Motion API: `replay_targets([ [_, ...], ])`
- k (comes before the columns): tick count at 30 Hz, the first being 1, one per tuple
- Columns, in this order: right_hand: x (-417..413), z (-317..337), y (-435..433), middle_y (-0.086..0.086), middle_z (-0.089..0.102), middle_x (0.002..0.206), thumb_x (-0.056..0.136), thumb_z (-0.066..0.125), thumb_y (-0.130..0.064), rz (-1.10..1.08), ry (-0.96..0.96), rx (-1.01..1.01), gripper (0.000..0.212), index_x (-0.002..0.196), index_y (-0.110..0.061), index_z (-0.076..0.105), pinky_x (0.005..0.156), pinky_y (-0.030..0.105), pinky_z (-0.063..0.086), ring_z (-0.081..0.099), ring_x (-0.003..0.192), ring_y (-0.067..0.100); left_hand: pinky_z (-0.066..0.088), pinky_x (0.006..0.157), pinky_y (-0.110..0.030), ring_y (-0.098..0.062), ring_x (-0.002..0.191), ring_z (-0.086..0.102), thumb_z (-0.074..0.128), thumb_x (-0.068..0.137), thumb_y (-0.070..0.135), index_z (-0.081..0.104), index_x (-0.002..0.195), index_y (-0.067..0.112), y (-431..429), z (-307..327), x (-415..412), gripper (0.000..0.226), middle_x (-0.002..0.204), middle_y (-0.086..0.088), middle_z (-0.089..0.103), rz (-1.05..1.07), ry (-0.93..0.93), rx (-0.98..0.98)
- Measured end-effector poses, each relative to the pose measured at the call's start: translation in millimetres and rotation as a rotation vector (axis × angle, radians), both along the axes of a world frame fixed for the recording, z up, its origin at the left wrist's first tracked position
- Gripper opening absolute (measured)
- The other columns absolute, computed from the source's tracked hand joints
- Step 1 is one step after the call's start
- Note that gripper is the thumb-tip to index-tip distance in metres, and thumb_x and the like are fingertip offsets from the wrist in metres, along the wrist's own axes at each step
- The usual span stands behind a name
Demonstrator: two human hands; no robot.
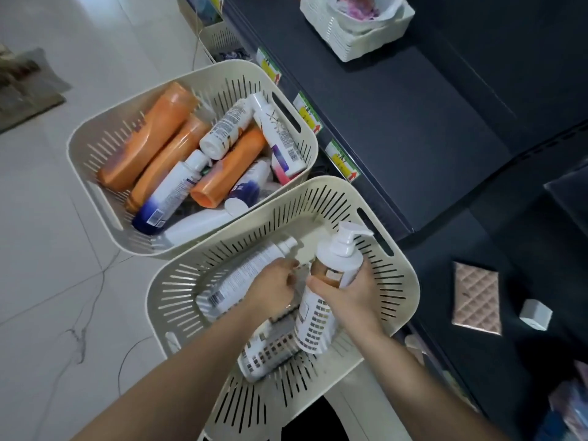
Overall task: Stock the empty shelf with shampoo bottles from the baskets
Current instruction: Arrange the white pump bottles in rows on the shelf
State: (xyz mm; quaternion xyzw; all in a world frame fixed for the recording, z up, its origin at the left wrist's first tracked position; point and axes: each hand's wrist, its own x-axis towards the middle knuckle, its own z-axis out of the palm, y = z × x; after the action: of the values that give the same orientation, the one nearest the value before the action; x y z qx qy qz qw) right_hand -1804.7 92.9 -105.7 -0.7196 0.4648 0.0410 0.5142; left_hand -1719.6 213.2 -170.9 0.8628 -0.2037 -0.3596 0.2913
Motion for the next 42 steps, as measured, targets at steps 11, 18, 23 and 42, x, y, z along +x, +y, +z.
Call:
replay_targets([
  [11,-21,6,-46,-0.042,0.052,0.115,0.056,0.092,-0.030,0.207,-0.110,-0.022,0.084,0.120,-0.052,0.044,0.092,0.019,0.045,0.052,0.110,-0.013,0.039,0.106,-0.044,-0.035,0.123,0.047,0.064,0.089,0.027,0.054,0.126,0.004,-67,-61,12,0.045,0.127,-0.016,0.056,-0.304,0.142,0.208],
  [18,-24,8,-50,-0.010,0.053,0.132,0.052,0.094,-0.033,0.279,-0.113,-0.138,0.096,0.136,-0.024,0.047,0.107,0.031,0.043,0.049,0.125,0.008,0.043,0.100,-0.036,-0.028,0.117,0.052,0.073,0.072,0.038,0.057,0.120,0.015,-50,-40,12,0.056,0.125,-0.008,0.057,-0.198,-0.017,0.182],
  [23,-33,27,-52,-0.018,0.056,0.120,0.049,0.092,-0.034,0.186,-0.232,-0.076,0.086,0.124,-0.036,0.050,0.098,0.029,0.048,0.052,0.115,0.000,0.050,0.077,-0.028,-0.001,0.095,0.059,0.084,0.046,0.040,0.055,0.109,0.030,-17,6,16,0.070,0.102,0.016,0.063,0.041,0.045,-0.110],
  [42,-152,188,-15,-0.028,0.064,0.109,0.053,0.094,-0.026,-0.142,-0.612,-0.180,0.079,0.113,-0.046,0.047,0.079,0.012,0.052,0.063,0.103,-0.005,0.049,0.071,-0.013,0.007,0.094,0.064,0.090,0.042,0.045,0.058,0.103,0.056,2,240,-37,0.069,0.105,0.024,0.069,-0.028,0.002,-0.675],
])
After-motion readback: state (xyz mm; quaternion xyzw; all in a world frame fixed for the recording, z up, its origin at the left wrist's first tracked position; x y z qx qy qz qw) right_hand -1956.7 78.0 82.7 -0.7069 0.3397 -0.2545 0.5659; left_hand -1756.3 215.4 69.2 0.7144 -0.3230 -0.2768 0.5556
